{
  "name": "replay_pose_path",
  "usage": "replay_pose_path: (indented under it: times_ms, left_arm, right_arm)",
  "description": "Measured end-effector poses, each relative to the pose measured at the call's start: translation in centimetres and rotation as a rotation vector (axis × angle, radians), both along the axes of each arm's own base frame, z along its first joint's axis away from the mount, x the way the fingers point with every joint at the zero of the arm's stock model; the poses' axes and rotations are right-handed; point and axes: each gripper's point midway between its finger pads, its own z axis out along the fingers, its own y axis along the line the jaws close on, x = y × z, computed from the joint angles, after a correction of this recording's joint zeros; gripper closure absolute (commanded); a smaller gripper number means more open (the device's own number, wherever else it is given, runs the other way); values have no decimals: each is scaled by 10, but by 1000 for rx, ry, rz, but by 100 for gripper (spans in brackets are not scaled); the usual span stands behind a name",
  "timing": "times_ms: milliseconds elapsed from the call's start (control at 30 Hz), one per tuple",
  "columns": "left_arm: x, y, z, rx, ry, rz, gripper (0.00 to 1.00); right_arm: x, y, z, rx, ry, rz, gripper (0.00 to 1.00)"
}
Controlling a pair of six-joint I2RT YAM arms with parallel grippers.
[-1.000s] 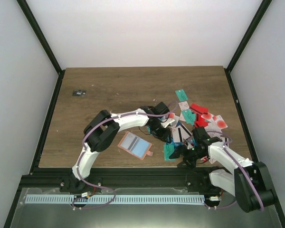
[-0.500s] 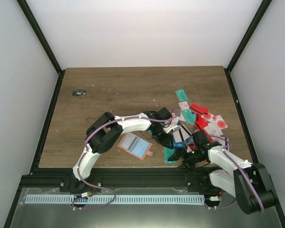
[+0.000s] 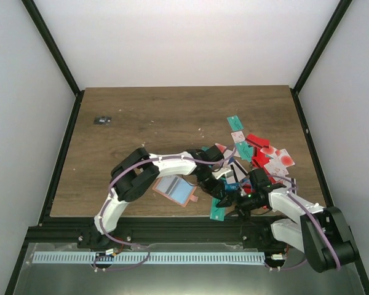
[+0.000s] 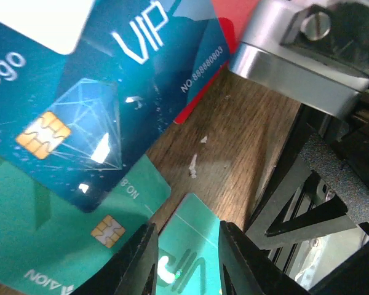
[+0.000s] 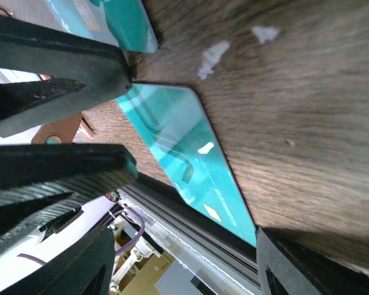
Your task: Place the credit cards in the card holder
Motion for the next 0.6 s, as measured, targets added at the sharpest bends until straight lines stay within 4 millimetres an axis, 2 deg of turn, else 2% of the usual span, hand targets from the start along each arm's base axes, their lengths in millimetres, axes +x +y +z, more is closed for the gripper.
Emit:
replay_pose_path:
  times_ms: [200,400,600]
  left_arm:
    - [-6,0,0,-2,9,1,70]
    - [-3,3,1,24,-4,32,69]
    - [1,14,8,86,-39,63,69]
  right_arm:
    - [6,7,2,58,-39,17,42]
    - [9,13,2,122,-95,57,41]
    - [3,12,3,119,-92,79,39]
